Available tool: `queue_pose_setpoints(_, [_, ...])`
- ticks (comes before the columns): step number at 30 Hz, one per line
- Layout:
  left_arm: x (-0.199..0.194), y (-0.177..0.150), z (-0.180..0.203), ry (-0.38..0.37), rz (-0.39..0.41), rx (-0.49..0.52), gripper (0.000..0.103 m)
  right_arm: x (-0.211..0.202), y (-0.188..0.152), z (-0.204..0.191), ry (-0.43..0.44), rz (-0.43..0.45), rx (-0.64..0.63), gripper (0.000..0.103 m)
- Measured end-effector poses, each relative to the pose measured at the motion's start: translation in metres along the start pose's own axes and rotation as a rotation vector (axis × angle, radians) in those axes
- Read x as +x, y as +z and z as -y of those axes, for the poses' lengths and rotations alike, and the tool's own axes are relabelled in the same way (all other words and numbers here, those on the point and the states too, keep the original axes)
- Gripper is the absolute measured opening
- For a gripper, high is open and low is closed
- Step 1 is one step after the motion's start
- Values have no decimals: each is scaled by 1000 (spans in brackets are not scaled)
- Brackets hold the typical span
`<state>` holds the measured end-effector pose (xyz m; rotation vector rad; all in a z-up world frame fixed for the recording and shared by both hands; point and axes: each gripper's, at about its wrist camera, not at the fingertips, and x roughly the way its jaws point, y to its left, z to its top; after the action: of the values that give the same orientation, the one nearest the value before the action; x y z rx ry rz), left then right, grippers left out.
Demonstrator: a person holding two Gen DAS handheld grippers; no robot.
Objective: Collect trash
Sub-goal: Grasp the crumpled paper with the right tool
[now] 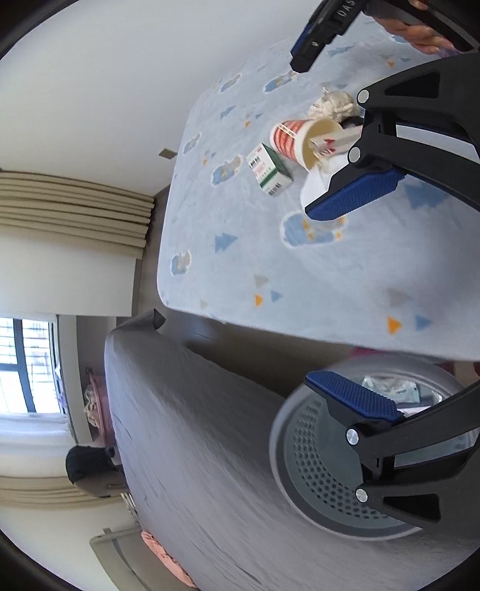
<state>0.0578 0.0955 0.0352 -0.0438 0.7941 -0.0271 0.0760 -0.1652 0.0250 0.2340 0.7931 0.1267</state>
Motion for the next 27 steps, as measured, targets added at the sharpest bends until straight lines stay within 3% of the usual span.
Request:
queue_pose_setpoints(5, [15, 16, 24, -38, 19, 16, 88, 0, 7, 10, -22, 11, 17, 68])
queue_pose_setpoints(11, [34, 21, 43, -77, -17, 48, 88, 5, 13, 22, -52, -7, 0, 69])
queue_pose_setpoints(19, [41, 28, 51, -26, -4, 79, 88, 13, 6, 33, -44, -31, -19, 69])
queue_pose_setpoints(27, [38, 3, 63, -26, -14, 95, 90, 17, -8, 29, -14, -39, -35, 69])
